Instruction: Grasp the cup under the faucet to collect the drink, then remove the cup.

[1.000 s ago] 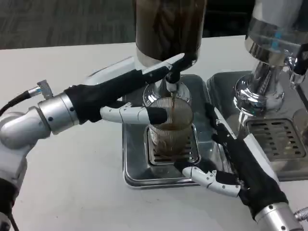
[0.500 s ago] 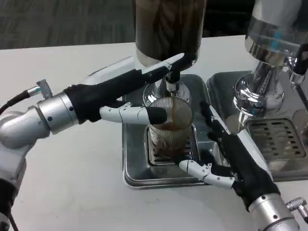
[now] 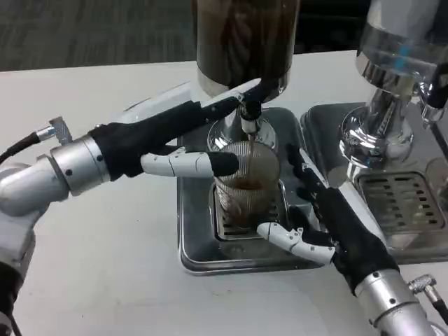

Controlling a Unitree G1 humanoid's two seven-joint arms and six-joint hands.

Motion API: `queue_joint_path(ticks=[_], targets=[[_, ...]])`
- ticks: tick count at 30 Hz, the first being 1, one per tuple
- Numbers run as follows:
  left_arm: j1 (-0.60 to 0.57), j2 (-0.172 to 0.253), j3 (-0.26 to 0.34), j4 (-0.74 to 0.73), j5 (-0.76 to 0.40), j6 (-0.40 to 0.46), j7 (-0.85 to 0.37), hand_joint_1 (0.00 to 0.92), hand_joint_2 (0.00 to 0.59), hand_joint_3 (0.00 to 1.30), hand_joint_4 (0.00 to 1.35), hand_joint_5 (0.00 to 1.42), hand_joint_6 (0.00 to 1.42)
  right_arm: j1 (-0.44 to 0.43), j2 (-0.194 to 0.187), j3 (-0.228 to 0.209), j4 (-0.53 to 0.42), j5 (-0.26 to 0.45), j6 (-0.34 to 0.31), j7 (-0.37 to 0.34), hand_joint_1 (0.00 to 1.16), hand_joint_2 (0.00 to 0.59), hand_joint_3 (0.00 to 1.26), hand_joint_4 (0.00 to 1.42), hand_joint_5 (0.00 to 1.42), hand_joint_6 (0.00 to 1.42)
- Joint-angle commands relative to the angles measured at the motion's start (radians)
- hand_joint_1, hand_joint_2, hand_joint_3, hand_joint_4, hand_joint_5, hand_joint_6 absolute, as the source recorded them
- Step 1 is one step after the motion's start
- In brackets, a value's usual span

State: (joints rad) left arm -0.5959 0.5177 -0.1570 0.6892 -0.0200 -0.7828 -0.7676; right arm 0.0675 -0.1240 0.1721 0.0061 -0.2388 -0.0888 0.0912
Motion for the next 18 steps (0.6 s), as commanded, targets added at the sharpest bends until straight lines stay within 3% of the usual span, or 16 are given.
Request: queue_joint_path(ticks=[1, 18], targets=[[0.018, 0.005, 0.003, 0.003, -0.015, 0.018, -0.04, 0.0, 0.013, 0.0, 0.0, 0.0, 0.0, -0.016, 0.002, 0.001, 0.016, 0.011, -0.014, -0.001, 0.75, 0.217, 0.0, 0.0, 0.0, 0.06], [-0.001, -0.045, 0.086, -0.011, -0.165, 0.093, -0.152, 0.0, 0.029, 0.04, 0.0, 0.0, 0.0, -0.008, 0.005, 0.001, 0.046, 0.012, -0.029, -0.013, 0.74, 0.228, 0.0, 0.0, 0.0, 0.06]])
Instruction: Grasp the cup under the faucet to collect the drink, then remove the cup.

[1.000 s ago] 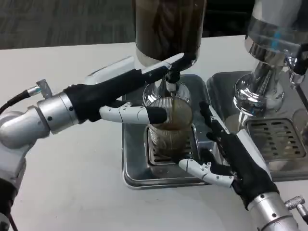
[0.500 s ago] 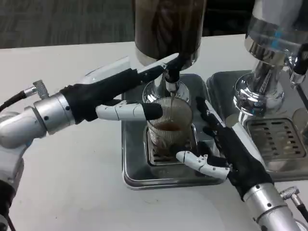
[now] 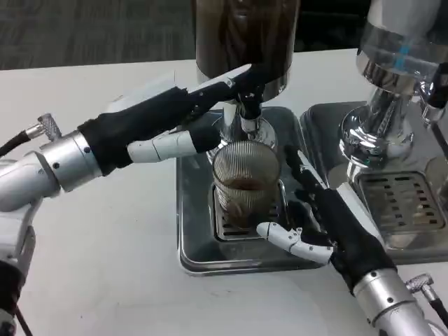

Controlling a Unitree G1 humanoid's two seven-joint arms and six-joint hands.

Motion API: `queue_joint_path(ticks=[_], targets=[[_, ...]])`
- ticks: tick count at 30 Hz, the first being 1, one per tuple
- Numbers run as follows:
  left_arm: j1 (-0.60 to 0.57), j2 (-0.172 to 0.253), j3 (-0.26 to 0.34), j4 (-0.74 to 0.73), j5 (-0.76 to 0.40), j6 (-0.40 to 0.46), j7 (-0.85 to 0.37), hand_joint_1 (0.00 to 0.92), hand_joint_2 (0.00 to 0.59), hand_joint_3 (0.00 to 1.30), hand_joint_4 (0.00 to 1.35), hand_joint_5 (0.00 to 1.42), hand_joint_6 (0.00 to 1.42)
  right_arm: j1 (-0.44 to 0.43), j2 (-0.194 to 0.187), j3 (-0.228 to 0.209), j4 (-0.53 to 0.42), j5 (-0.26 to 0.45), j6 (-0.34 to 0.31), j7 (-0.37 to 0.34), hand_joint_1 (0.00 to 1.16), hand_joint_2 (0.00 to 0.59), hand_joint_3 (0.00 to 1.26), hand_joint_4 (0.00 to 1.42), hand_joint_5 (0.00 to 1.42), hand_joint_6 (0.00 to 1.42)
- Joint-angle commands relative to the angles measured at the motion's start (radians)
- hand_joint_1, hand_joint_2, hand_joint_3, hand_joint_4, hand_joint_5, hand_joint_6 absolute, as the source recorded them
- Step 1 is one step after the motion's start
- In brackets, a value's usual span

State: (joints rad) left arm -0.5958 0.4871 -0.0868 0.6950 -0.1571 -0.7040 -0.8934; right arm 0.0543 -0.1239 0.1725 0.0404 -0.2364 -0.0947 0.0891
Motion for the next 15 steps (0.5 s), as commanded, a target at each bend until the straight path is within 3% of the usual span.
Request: queue_joint_path(ticks=[1, 15], targets=[[-0.001, -0.016, 0.019, -0.02, -0.031, 0.017, -0.03, 0.0, 0.029, 0.04, 0.0, 0.0, 0.0, 0.006, 0.005, 0.001, 0.013, 0.009, -0.024, -0.011, 0.74, 0.229, 0.0, 0.0, 0.0, 0.06], [0.009, -0.021, 0.088, -0.111, -0.108, 0.087, -0.067, 0.0, 0.029, 0.05, 0.0, 0.0, 0.01, 0.014, 0.01, -0.001, 0.009, 0.015, -0.034, -0.013, 0.73, 0.233, 0.0, 0.0, 0.0, 0.06]])
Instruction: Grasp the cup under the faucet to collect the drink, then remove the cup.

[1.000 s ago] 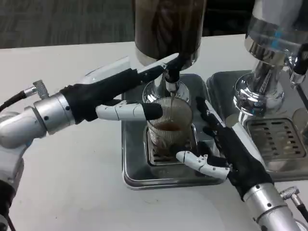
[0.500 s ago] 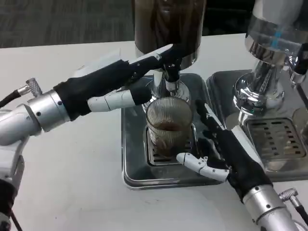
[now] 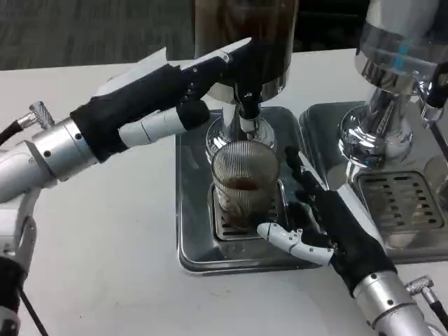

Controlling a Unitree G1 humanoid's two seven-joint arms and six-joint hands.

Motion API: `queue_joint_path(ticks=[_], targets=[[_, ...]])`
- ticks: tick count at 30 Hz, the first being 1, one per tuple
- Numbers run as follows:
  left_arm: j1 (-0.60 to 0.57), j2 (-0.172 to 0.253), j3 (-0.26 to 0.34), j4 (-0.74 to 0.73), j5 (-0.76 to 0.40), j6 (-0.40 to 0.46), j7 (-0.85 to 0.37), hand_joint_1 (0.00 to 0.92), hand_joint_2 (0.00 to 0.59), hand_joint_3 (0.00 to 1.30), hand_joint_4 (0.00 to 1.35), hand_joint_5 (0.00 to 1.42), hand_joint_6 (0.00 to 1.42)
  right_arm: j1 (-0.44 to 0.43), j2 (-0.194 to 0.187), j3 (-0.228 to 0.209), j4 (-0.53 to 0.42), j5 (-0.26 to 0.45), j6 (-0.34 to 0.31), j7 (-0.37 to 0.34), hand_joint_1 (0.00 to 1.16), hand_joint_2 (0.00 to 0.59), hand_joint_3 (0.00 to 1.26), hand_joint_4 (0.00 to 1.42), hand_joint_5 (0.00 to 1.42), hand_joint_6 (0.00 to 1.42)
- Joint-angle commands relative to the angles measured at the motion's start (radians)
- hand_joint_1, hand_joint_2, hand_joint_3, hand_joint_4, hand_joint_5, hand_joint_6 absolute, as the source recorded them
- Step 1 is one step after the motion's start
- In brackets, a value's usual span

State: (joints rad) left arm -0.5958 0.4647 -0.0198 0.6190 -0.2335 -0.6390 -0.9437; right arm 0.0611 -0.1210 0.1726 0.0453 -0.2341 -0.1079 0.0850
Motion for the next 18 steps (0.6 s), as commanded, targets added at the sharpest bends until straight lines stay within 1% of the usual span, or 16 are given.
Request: queue_joint_path(ticks=[1, 12, 16, 18], targets=[[0.011, 0.001, 0.029, -0.047, -0.04, 0.029, -0.019, 0.0, 0.028, 0.05, 0.0, 0.0, 0.01, 0.006, 0.007, -0.002, 0.003, 0.013, -0.021, -0.009, 0.73, 0.233, 0.0, 0.0, 0.0, 0.06], [0.049, 0.009, 0.085, -0.202, -0.123, 0.101, -0.034, 0.0, 0.032, 0.07, 0.0, 0.0, 0.05, 0.001, 0.009, -0.006, 0.009, 0.022, -0.029, -0.01, 0.72, 0.233, 0.0, 0.0, 0.0, 0.06], [0.104, 0.033, 0.104, -0.286, -0.123, 0.107, -0.024, 0.0, 0.032, 0.08, 0.0, 0.0, 0.06, -0.001, 0.007, -0.011, 0.017, 0.029, -0.037, -0.009, 0.71, 0.238, 0.0, 0.0, 0.0, 0.05], [0.136, 0.041, 0.117, -0.321, -0.127, 0.114, -0.017, 0.0, 0.033, 0.09, 0.0, 0.01, 0.06, -0.001, 0.004, -0.013, 0.019, 0.031, -0.041, -0.011, 0.7, 0.228, 0.0, 0.0, 0.0, 0.05]])
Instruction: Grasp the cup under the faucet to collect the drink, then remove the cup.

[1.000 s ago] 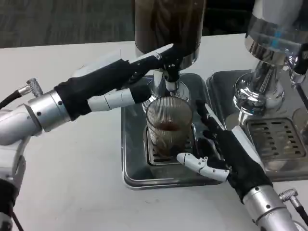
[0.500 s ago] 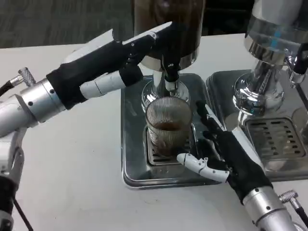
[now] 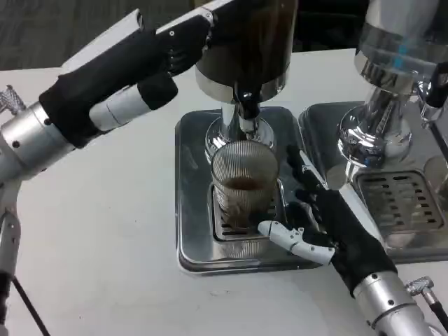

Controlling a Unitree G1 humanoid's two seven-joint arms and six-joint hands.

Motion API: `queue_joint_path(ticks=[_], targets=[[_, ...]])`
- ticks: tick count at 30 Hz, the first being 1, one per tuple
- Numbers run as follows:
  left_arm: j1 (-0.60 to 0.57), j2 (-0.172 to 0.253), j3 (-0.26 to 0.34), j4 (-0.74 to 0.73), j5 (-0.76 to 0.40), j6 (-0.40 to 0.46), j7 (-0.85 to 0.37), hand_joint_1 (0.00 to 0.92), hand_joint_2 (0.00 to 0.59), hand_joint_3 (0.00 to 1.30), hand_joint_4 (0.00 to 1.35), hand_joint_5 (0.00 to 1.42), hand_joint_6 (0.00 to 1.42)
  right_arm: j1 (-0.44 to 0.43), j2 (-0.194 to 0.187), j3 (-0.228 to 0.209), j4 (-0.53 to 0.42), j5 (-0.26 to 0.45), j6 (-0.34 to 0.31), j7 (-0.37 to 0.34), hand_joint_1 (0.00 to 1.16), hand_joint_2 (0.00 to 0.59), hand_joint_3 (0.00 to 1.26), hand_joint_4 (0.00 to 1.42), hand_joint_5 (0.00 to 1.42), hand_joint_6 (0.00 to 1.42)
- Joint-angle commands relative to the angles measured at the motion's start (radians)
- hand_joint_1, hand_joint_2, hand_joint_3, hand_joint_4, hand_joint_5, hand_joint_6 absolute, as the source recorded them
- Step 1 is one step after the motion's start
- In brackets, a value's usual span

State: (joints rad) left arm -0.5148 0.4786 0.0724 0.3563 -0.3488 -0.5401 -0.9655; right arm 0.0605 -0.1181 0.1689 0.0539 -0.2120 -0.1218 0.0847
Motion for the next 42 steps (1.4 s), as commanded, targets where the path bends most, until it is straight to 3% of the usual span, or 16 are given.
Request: queue_joint_path(ticks=[1, 7, 13, 42], targets=[[0.079, 0.032, 0.037, -0.074, -0.017, 0.02, 0.01, 0.0, 0.033, 0.09, 0.0, 0.01, 0.06, 0.0, 0.0, -0.01, 0.012, 0.01, -0.031, -0.011, 0.7, 0.227, 0.0, 0.0, 0.0, 0.05], [0.217, 0.056, 0.107, -0.129, -0.033, 0.042, 0.029, 0.0, 0.037, 0.1, 0.0, 0.02, 0.08, -0.009, -0.003, -0.014, 0.022, 0.013, -0.044, -0.011, 0.7, 0.226, 0.0, 0.0, 0.0, 0.05], [0.283, 0.076, 0.139, -0.116, -0.02, 0.041, 0.05, 0.0, 0.038, 0.1, 0.0, 0.03, 0.08, -0.019, -0.006, -0.019, 0.034, 0.017, -0.056, -0.009, 0.7, 0.226, 0.0, 0.0, 0.0, 0.05], [0.42, 0.065, 0.151, 0.06, 0.06, -0.006, 0.143, 0.0, 0.058, 0.11, 0.0, 0.04, 0.09, -0.116, 0.007, 0.004, 0.168, -0.035, -0.1, -0.07, 0.71, 0.202, 0.0, 0.0, 0.0, 0.03]])
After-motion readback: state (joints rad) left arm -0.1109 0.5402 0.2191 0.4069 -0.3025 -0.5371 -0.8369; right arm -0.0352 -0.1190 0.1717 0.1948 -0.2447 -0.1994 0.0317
